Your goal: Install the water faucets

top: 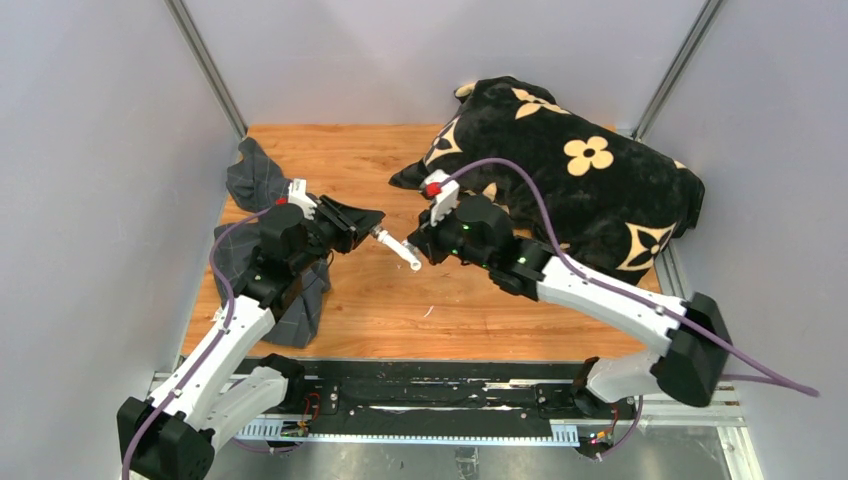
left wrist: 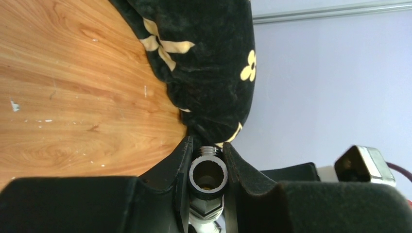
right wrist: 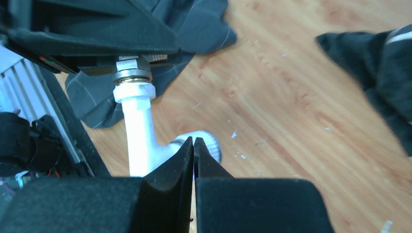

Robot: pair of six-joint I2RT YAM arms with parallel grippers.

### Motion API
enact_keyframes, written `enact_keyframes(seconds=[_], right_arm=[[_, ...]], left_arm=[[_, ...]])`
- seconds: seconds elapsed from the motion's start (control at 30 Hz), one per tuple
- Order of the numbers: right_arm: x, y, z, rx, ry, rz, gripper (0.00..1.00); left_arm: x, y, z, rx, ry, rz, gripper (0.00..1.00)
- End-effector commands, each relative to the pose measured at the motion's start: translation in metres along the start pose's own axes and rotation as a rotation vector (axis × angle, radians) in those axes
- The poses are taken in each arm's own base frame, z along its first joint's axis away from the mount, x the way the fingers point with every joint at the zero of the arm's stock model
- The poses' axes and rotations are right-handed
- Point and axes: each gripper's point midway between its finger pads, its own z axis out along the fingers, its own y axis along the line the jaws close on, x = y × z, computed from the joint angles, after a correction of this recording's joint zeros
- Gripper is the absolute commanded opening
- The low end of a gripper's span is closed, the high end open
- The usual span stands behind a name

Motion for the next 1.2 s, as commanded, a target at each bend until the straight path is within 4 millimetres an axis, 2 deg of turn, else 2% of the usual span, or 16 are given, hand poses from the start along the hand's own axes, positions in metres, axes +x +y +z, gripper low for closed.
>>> enact_keyframes(seconds=[0.0,0.07,0.23,0.4,0.6,0.77,0.83,0.93,1.0,1.07,1.17], right_arm=[[0.031,0.037,0.013,-0.140,0.160,0.026,0.01],[0.028,0.037,0.008,-0.134,0.159,0.025,0.00],[-0.010,0.002,-0.019,-0.002,-0.047,0.032,0.00],[-0.004,-0.025,-0.025,0.064,-0.075,0.117,0.00],[0.008,-0.035,-0.023,0.032,-0.091,0.271,0.01],[0.005,-0.039,-0.017,-0.079,-0.166,0.423,0.00],[-0.003,-0.038,-0.015,-0.123,-0.223,0.446,0.01],[-0.005,-0.034,-0.007,-0.173,-0.256,0.480,0.01],[-0.007,-0.024,-0.001,-0.242,-0.260,0.504,0.01],[-0.006,-0.008,0.005,-0.337,-0.250,0.537,0.01],[0.003,0.027,0.013,-0.480,-0.192,0.584,0.01]], left_arm=[[-0.003,-0.023,-0.005,0.079,-0.008,0.028,0.00],[-0.003,-0.024,-0.005,0.083,-0.011,0.027,0.00],[-0.003,-0.025,-0.005,0.088,-0.011,0.024,0.00],[-0.004,-0.029,-0.006,0.096,-0.013,0.023,0.00],[-0.004,-0.033,-0.005,0.105,-0.005,0.024,0.00],[-0.004,-0.034,-0.006,0.109,-0.008,0.008,0.00],[-0.005,-0.036,-0.006,0.118,-0.010,-0.010,0.00],[-0.004,-0.041,-0.006,0.141,-0.006,-0.046,0.00],[-0.005,-0.043,-0.007,0.148,-0.009,-0.055,0.00],[-0.007,-0.046,-0.007,0.156,-0.017,-0.071,0.00],[-0.011,-0.048,-0.006,0.163,-0.036,-0.085,0.00]])
